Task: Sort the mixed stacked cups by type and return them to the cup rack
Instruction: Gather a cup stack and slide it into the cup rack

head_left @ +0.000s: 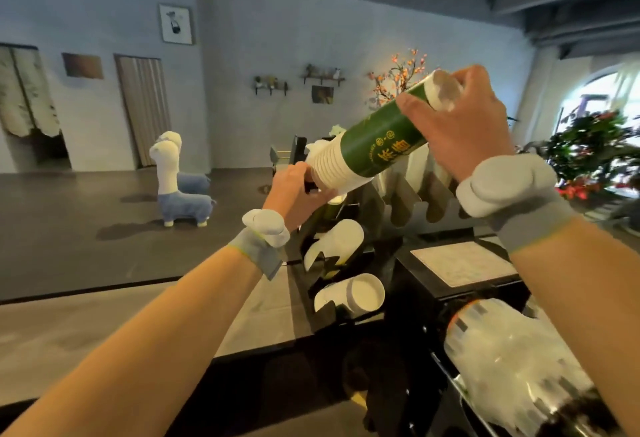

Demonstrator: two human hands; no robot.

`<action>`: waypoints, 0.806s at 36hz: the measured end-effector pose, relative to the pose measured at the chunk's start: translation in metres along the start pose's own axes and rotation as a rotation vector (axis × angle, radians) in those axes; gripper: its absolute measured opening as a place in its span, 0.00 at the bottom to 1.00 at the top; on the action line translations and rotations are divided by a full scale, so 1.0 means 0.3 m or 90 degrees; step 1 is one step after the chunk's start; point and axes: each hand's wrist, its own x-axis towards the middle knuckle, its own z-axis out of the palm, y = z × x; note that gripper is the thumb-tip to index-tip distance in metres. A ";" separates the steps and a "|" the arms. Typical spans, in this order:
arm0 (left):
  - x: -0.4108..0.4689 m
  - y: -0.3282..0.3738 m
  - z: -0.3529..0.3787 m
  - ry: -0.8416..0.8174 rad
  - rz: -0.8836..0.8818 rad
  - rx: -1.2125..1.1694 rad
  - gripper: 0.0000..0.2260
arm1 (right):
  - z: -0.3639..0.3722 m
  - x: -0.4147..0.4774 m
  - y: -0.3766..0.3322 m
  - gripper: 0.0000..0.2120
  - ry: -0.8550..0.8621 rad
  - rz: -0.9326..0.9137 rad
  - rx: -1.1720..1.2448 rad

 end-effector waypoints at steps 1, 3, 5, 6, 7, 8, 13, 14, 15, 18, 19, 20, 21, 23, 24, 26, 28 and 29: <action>0.005 -0.005 0.013 0.000 0.012 0.019 0.25 | 0.001 0.001 -0.002 0.28 -0.003 -0.006 -0.008; 0.045 -0.040 0.050 -0.017 0.021 0.023 0.24 | 0.040 0.029 0.006 0.29 -0.008 -0.012 -0.028; 0.084 -0.078 0.088 -0.038 0.021 0.024 0.23 | 0.079 0.055 0.018 0.30 -0.011 -0.010 -0.053; 0.099 -0.095 0.104 -0.045 0.019 0.023 0.22 | 0.094 0.064 0.028 0.30 -0.013 -0.006 -0.062; 0.111 -0.101 0.115 -0.051 0.016 0.019 0.22 | 0.106 0.073 0.039 0.29 -0.015 -0.004 -0.066; 0.123 -0.110 0.125 -0.062 0.006 0.015 0.23 | 0.116 0.080 0.049 0.29 -0.020 0.000 -0.072; 0.153 -0.130 0.157 -0.106 -0.007 0.025 0.24 | 0.160 0.104 0.100 0.29 -0.034 0.003 -0.089; 0.159 -0.137 0.166 -0.117 -0.014 0.028 0.24 | 0.170 0.109 0.110 0.29 -0.037 0.002 -0.092; 0.165 -0.142 0.174 -0.127 -0.020 0.036 0.23 | 0.179 0.113 0.119 0.30 -0.039 0.004 -0.097; 0.168 -0.156 0.186 -0.163 -0.043 0.049 0.26 | 0.202 0.118 0.146 0.30 -0.047 0.007 -0.109; 0.173 -0.161 0.190 -0.171 -0.050 0.044 0.26 | 0.214 0.124 0.156 0.29 -0.048 0.008 -0.111; 0.176 -0.171 0.197 -0.177 -0.059 0.042 0.26 | 0.225 0.126 0.167 0.29 -0.051 0.009 -0.112; 0.174 -0.177 0.197 -0.177 -0.064 0.046 0.25 | 0.231 0.124 0.171 0.29 -0.058 0.006 -0.111; 0.177 -0.197 0.205 -0.168 -0.070 0.048 0.24 | 0.253 0.129 0.185 0.30 -0.065 -0.002 -0.113; 0.178 -0.206 0.208 -0.162 -0.069 0.037 0.24 | 0.262 0.132 0.189 0.30 -0.067 -0.010 -0.117; 0.179 -0.217 0.210 -0.170 -0.061 -0.008 0.30 | 0.285 0.139 0.199 0.30 -0.076 -0.028 -0.132; 0.179 -0.217 0.210 -0.191 -0.034 -0.040 0.36 | 0.302 0.147 0.208 0.31 -0.095 -0.047 -0.146; 0.182 -0.220 0.214 -0.194 -0.013 -0.046 0.36 | 0.313 0.152 0.213 0.31 -0.106 -0.055 -0.149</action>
